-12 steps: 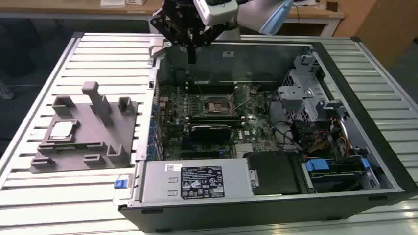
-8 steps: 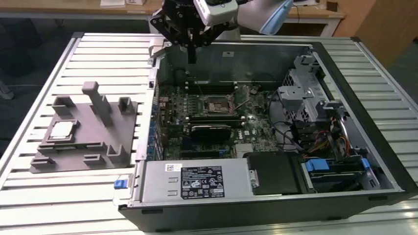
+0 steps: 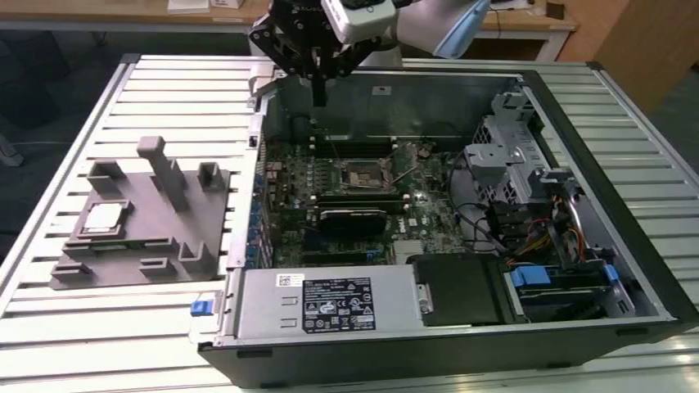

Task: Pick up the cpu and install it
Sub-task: 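Reach for the cpu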

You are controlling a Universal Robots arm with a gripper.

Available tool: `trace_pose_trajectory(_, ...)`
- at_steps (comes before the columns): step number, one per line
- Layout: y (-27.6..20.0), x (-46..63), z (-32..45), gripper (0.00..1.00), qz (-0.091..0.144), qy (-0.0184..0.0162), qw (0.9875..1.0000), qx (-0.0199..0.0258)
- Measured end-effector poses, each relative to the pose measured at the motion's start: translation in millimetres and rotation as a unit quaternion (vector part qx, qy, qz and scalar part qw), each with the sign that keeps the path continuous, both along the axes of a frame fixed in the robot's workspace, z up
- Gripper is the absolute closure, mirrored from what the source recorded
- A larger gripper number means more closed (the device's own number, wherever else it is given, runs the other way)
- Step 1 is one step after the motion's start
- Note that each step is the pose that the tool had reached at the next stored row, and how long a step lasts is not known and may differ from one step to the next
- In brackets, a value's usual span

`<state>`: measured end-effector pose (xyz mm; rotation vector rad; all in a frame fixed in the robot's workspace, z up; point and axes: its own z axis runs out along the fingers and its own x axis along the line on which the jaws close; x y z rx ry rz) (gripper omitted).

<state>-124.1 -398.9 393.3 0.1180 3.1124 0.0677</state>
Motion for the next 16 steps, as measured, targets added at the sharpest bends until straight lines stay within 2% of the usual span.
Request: trace_pose_trajectory(16, 0.0, -10.3, -0.1, 0.89, 0.000, 0.0000, 1.0000, 0.0000)
